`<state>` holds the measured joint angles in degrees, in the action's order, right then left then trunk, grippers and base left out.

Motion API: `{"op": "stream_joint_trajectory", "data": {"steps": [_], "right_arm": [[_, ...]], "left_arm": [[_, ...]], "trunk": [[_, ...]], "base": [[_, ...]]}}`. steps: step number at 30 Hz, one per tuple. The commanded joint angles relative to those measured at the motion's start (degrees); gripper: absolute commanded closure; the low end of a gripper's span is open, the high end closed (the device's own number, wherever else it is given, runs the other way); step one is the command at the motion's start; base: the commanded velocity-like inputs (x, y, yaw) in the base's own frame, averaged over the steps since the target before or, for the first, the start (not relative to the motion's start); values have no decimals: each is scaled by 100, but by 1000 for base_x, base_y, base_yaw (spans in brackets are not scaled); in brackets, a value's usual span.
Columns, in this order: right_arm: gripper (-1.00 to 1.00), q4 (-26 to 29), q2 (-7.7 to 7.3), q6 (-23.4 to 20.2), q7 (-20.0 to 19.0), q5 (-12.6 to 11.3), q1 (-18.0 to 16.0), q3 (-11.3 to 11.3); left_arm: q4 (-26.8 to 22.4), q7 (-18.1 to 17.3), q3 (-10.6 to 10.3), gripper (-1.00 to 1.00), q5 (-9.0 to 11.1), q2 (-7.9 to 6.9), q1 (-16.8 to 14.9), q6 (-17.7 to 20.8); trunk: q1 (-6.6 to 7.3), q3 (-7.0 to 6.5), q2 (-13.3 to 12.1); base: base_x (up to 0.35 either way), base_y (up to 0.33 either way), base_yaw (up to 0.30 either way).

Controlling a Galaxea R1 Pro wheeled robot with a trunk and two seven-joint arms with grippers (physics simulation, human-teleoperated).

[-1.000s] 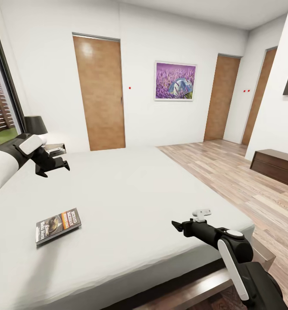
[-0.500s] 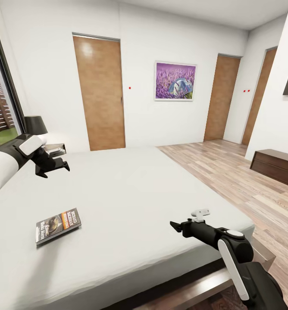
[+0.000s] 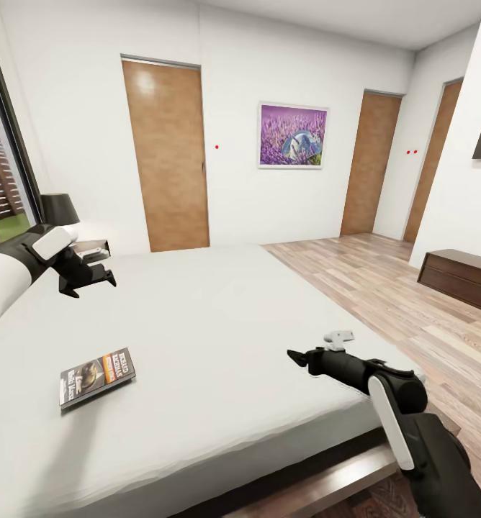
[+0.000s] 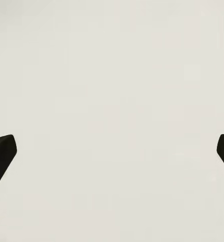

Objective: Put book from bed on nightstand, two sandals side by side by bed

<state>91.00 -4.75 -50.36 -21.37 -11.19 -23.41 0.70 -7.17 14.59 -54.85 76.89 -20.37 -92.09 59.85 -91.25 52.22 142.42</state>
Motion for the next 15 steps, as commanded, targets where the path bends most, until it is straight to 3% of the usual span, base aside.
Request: {"op": "stream_joint_trajectory", "data": {"steps": [1, 9, 15], "right_arm": [[-100, 4, 14, -76, 7, -15, -71, -10], [-100, -1, 94, -232, 24, -18, -587, -50], [-100, -3, 106, -248, 26, -22, -743, -47]], "left_arm": [[-14, 48, -29, -100, 60, -5, -3, 15], [-13, 52, -39, -100, 48, -2, -2, 15], [-14, 53, -42, -100, 43, 0, -2, 15]], "trunk": [[1, 6, 3], [1, 6, 3], [1, 6, 3]], "base": [[0, 0, 0], [0, 0, 0], [0, 0, 0]]}}
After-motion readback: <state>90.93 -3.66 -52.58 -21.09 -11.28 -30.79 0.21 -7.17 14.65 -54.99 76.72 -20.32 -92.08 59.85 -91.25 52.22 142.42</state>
